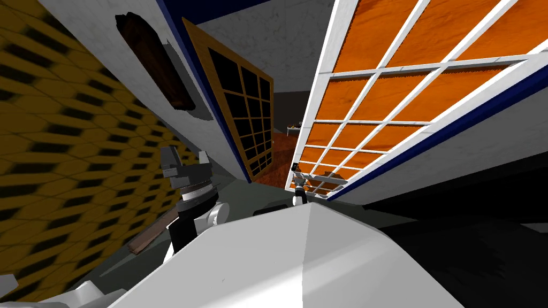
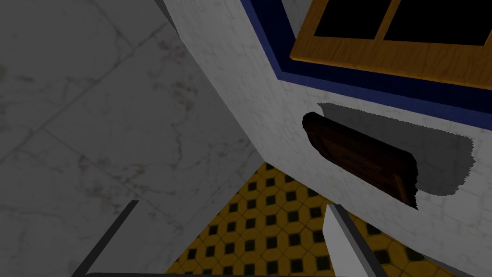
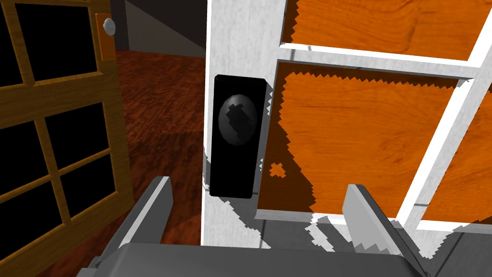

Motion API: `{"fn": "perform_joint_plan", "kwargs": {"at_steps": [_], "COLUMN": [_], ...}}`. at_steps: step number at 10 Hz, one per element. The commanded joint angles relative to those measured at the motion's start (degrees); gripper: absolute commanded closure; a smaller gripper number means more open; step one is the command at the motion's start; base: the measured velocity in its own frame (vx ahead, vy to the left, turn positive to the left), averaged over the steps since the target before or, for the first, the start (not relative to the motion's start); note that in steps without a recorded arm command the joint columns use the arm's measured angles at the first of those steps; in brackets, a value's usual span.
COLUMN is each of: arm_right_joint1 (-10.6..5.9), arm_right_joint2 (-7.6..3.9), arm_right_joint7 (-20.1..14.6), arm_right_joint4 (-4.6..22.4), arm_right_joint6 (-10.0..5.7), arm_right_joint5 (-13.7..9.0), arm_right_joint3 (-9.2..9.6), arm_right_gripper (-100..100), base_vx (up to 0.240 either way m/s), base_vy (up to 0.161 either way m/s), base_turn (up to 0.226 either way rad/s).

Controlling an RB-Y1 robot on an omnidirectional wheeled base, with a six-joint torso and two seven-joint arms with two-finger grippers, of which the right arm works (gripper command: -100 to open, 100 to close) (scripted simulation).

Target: Push the door open

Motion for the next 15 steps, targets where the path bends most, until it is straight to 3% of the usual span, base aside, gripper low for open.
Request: {"fn": "perform_joint_plan", "kwargs": {"at_steps": [1, 2, 4, 5, 9, 11, 13, 14, 15], "arm_right_joint1": [-0.34, -0.74, -0.37, -0.44, -0.56, -0.62, -0.68, -0.41, -0.41], "arm_right_joint2": [0.65, 1.11, 1.19, -0.61, -2.18, -1.55, 0.30, -0.15, -0.15], "arm_right_joint7": [-1.61, -2.70, -2.36, -2.58, -2.84, -2.99, -3.13, -2.89, -2.89], "arm_right_joint4": [1.15, 2.31, 1.52, 1.80, 2.23, 2.48, 2.71, 1.90, 1.90], "arm_right_joint6": [-0.01, -0.21, 0.12, -0.07, -0.35, -0.52, -0.68, -0.29, -0.29], "arm_right_joint5": [-0.28, -0.48, -0.41, -0.50, -0.71, -0.84, -0.95, -0.90, -0.90], "arm_right_joint3": [-0.27, -0.47, -0.38, -0.51, -0.82, -1.00, -1.16, -1.12, -1.12], "arm_right_gripper": [-100, -100, -100, -100, -100, -100, -100, -100, 100], "base_vx": [-0.046, -0.035, -0.018, 0.057, 0.174, 0.185, 0.173, 0.057, -0.012], "base_vy": [-0.078, -0.079, -0.034, -0.043, -0.067, -0.099, -0.080, -0.027, 0.007], "base_turn": [0.207, 0.275, 0.048, 0.018, 0.022, 0.029, 0.021, -0.003, 0.005]}}
